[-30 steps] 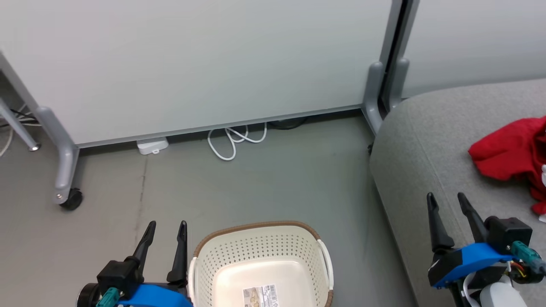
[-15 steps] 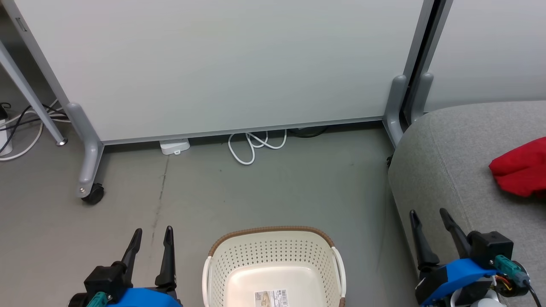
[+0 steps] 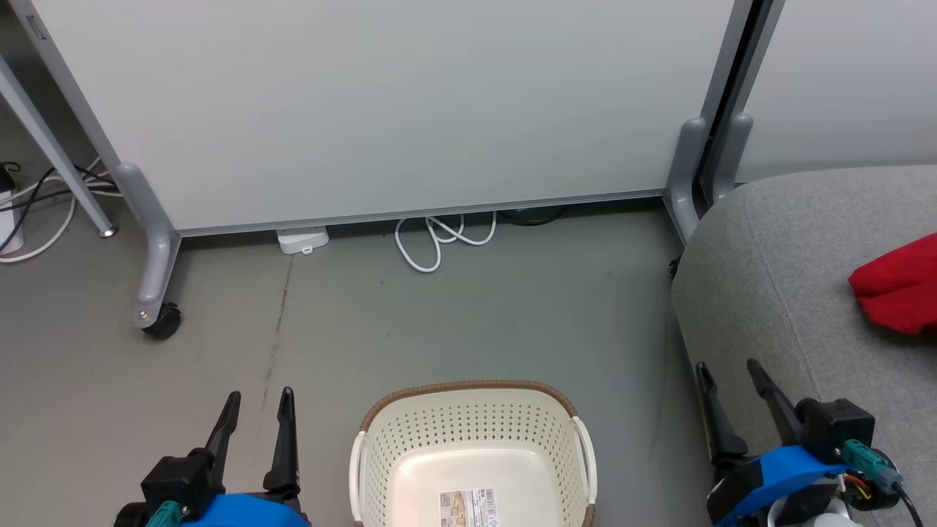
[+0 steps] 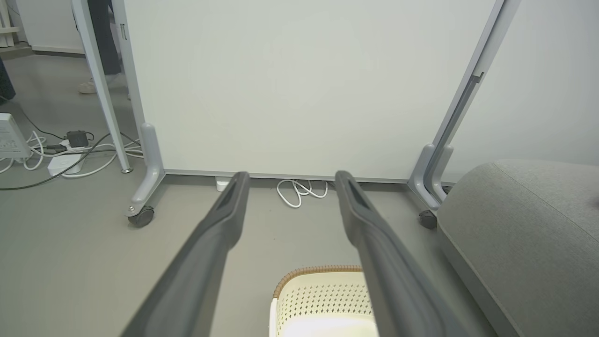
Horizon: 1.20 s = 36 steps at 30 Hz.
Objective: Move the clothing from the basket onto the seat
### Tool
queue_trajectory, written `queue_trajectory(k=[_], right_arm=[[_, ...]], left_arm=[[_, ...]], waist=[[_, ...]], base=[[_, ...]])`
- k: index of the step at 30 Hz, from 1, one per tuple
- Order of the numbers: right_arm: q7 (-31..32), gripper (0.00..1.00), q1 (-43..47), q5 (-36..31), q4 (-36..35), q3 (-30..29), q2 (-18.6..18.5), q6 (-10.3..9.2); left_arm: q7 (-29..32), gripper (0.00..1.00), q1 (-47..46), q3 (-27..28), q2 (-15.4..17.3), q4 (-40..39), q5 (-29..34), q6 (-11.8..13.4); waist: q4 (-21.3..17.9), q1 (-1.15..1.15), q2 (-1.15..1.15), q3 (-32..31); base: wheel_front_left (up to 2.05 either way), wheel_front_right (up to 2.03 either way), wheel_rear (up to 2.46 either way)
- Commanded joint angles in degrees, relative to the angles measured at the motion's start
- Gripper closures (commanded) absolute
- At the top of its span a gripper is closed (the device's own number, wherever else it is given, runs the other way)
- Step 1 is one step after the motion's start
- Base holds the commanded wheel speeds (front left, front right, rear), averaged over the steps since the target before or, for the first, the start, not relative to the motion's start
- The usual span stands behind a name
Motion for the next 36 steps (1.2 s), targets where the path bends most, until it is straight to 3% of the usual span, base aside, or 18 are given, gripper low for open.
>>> queue_trajectory(k=[1,9,10,20,36], right_arm=[[-0.4,0.0,0.2,0.2,0.3,0.1,0.1,0.01],[-0.6,0.0,0.0,0.9,0.8,0.6,0.2,0.01],[-0.4,1.0,0.0,0.7,0.7,0.6,0.0,0.0],[0.2,1.0,1.9,1.2,5.6,0.6,0.1,0.0],[3.5,1.0,1.3,18.4,3.4,-0.6,0.1,0.0]], left_arm=[[-0.3,0.0,-0.1,0.3,0.3,-0.3,0.4,-0.1],[-0.3,0.0,0.7,0.6,0.0,-0.8,0.1,-0.1],[0.0,1.0,0.3,0.3,-0.1,-0.6,0.2,0.0],[0.4,1.0,3.3,-0.2,-0.9,4.1,-0.4,0.0],[4.8,1.0,1.4,2.1,-1.3,2.0,-16.2,0.0]], waist=[[-0.1,-0.01,0.0,0.0],[-0.2,-0.01,0.0,0.1],[-0.3,0.0,0.0,0.1],[-0.3,0.0,0.0,0.1],[-1.0,0.0,0.0,0.0]], base=[[0.0,0.0,0.0],[0.0,0.0,0.0],[0.0,0.0,0.0],[0.0,0.0,0.0],[0.0,0.0,0.0]])
